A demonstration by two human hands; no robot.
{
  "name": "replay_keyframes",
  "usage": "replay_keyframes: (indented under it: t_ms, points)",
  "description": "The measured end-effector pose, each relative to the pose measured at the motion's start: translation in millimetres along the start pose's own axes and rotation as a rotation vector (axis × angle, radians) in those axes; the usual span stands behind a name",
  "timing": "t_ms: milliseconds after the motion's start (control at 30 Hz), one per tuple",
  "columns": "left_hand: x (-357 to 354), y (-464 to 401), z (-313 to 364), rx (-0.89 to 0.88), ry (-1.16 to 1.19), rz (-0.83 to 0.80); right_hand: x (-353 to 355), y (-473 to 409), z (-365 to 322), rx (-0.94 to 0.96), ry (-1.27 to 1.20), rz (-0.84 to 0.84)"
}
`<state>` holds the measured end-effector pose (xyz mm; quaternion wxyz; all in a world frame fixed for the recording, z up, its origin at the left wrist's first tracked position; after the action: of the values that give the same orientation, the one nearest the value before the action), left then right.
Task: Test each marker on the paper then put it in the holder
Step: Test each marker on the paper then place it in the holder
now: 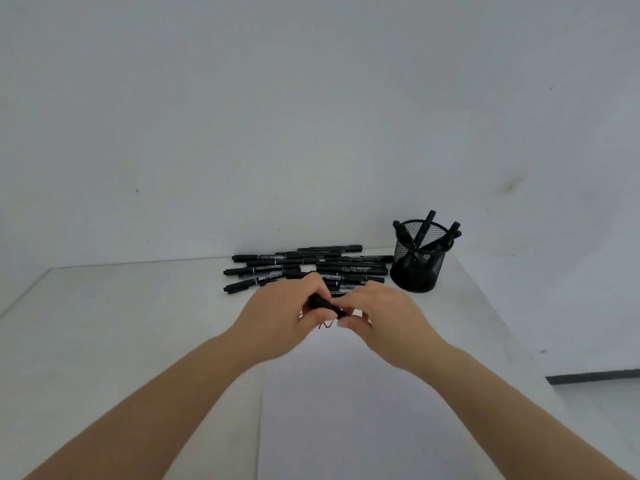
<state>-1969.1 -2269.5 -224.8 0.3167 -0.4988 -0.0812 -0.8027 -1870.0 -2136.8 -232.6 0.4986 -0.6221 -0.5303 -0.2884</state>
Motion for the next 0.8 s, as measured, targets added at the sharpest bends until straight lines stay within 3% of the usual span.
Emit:
replay_keyframes:
  t_ms: [100, 200, 300, 400, 500, 800]
  points:
    - [4.6, -21.1, 15.0, -0.099, 0.019, 0.115, 14.0, -5.4, 9.5, -0.01, 0.018, 0.077]
    - [7.5, -54.4, 12.1, -0.067, 0.067, 0.155, 43.3, -9.9, 32.5, -0.172, -0.09, 0.299]
    - [4.6, -99.0, -9.2, 0.052, -0.15, 0.102, 80.7, -14.9, 63.9, -0.338, -0.178, 0.596]
    - [-7.4, -133.3, -38.8, 0.17, -0.357, -0.033, 108.5, -16.2, 88.4, -0.328, -0.2, 0.773]
    - [-22.5, -147.6, -64.7, 0.261, -0.504, -0.129, 112.8, -13.7, 108.0, -0.332, -0.136, 0.741]
    - [-43.1, -151.6, -93.3, 0.263, -0.603, -0.037, 83.5, -15.1, 140.7, -0.342, 0.026, 0.556]
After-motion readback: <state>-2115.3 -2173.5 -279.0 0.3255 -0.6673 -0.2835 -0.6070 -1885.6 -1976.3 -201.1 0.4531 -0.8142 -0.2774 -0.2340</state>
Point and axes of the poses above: each hand's wrist, its own y-axis away from the middle knuckle, its own x-axis out of the back of the hand, z = x × y, the point moved 2 cm from there along -y, towards the middle knuckle, and after that the axes turned 9 degrees about x, right-handed, at the moved point
